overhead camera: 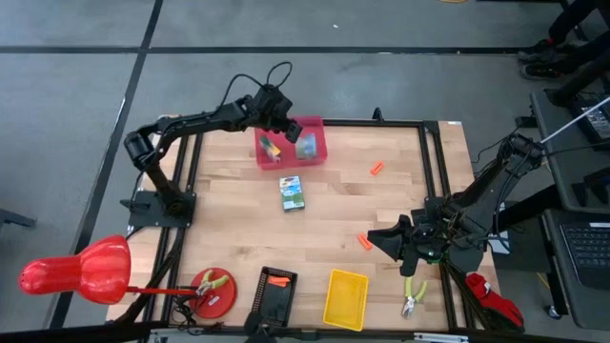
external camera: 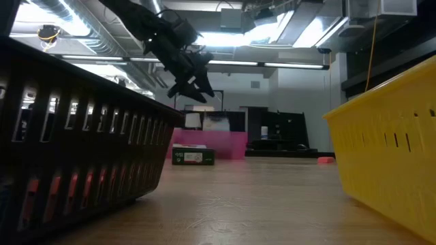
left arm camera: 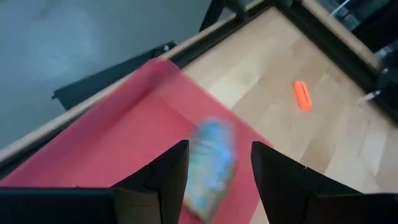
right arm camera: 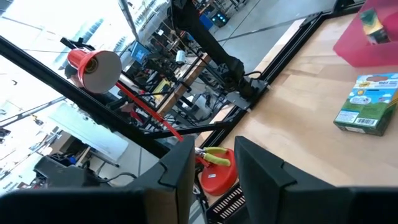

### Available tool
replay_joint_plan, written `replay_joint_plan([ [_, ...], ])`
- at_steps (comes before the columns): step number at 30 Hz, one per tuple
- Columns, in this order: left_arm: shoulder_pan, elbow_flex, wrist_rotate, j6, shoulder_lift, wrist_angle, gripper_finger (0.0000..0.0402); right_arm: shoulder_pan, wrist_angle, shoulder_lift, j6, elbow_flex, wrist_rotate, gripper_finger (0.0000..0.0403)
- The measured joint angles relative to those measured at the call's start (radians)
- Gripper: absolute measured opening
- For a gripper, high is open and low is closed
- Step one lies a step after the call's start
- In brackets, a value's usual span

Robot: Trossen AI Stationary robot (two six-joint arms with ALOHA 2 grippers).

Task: Pick & Place School Supplies
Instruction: Put the orange eraser into the black bin

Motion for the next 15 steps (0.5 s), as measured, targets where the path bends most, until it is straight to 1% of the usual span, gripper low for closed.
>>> replay_joint_plan([
  [2, -0.005, 0.0, 0.005, 0.001, -0.007, 0.021, 0.0171, 0.0, 0.0, 0.0, 0.003, 0.0, 0.0, 0.0117],
  [4, -0.015, 0.0, 0.042, 0.001, -0.021, 0.001, 0.0171, 0.0, 0.0, 0.0, 0.003, 0.0, 0.001, 0.0117],
  [8, -0.07, 0.0, 0.123, 0.001, -0.062, -0.098, 0.0171, 0.0, 0.0, 0.0, 0.0, 0.0, 0.001, 0.0117],
  [11, -0.169, 0.0, 0.129, 0.006, -0.094, -0.208, 0.0171, 0.0, 0.0, 0.0, -0.002, 0.0, 0.001, 0.0117],
  [13, -0.258, 0.0, 0.13, 0.005, -0.112, -0.264, 0.0171, 0.0, -0.001, 0.0, -0.005, 0.0, 0.001, 0.0117],
  [15, -0.358, 0.0, 0.106, -0.02, -0.126, -0.291, 0.0171, 0.0, 0.0, 0.0, -0.016, 0.0, 0.002, 0.0117],
])
